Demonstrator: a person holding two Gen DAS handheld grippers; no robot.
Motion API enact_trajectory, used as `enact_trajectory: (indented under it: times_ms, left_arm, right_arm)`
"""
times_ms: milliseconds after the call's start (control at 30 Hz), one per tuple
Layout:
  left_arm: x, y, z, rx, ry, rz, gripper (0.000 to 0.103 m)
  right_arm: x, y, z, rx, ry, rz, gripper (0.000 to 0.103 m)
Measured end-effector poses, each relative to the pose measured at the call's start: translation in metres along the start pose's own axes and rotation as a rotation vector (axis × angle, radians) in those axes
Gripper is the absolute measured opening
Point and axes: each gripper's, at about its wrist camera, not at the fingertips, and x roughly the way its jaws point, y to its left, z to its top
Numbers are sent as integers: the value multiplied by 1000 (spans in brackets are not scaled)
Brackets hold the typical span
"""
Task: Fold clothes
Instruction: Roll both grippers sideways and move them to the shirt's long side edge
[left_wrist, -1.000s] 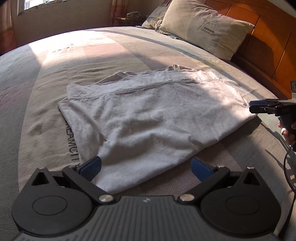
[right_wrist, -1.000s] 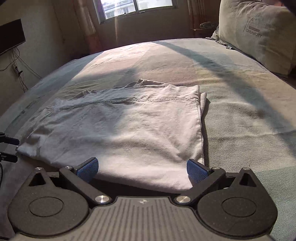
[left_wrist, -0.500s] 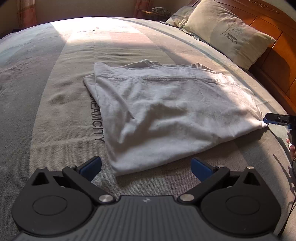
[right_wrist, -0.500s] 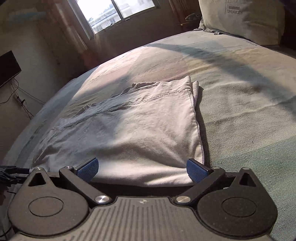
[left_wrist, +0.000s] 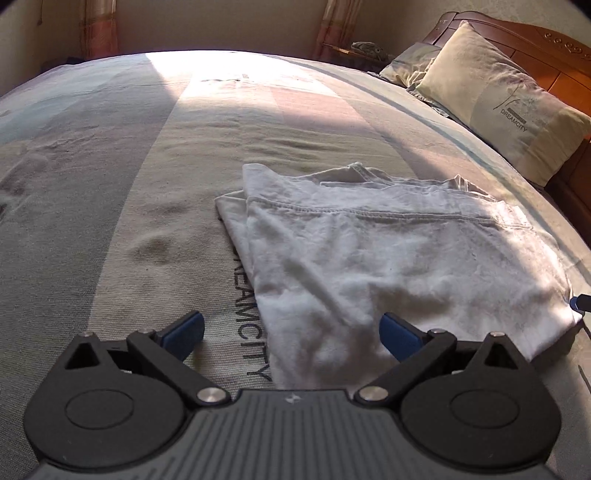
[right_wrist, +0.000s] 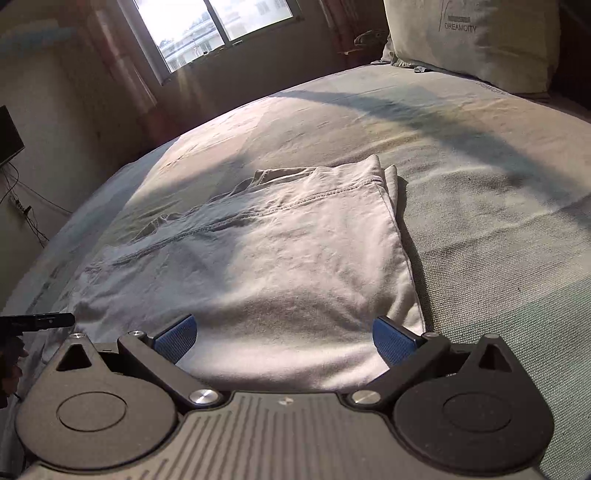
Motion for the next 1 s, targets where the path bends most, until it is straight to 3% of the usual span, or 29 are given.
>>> enact_trajectory:
  times_ms: [100, 233, 300, 367, 433, 500, 600, 733, 767, 933, 1000]
  left_arm:
    - [-20, -10, 18, 38, -75, -56, 101]
    - [1, -41, 44, 66, -32, -212, 101]
    - [20, -53, 45, 72, 0, -222, 101]
    - [37, -52, 41, 53, 42, -194, 101]
    - [49, -37, 29, 5, 92, -113, 101]
    - [42, -25, 19, 20, 77, -101, 101]
    - [17, -27, 15, 72, 51, -45, 101]
    - [-14, -66, 1, 323, -15, 50, 102]
    - [-17, -84, -8, 445, -33, 96, 102]
    - [-12, -159, -65, 1037, -79, 300, 102]
    - [-5, -172, -86, 1203, -97, 352, 102]
  right_arm:
    - [-5, 2, 7, -19, -19, 11, 103]
    - [5, 14, 25, -38, -54, 54, 103]
    - [18, 19, 32, -46, -58, 73, 103]
    - [29, 16, 33, -43, -42, 44, 103]
    - [35, 9, 32, -35, -31, 15, 103]
    - [28, -5, 28, -19, -38, 11, 103]
    - [12, -15, 24, -31, -19, -89, 103]
    - [-10, -4, 12, -147, 13, -136, 103]
    - [-15, 6, 8, -215, 14, -149, 103]
    - [-19, 76, -23, -721, -2, -262, 103]
    - [-12, 100, -41, -942, -13, -311, 103]
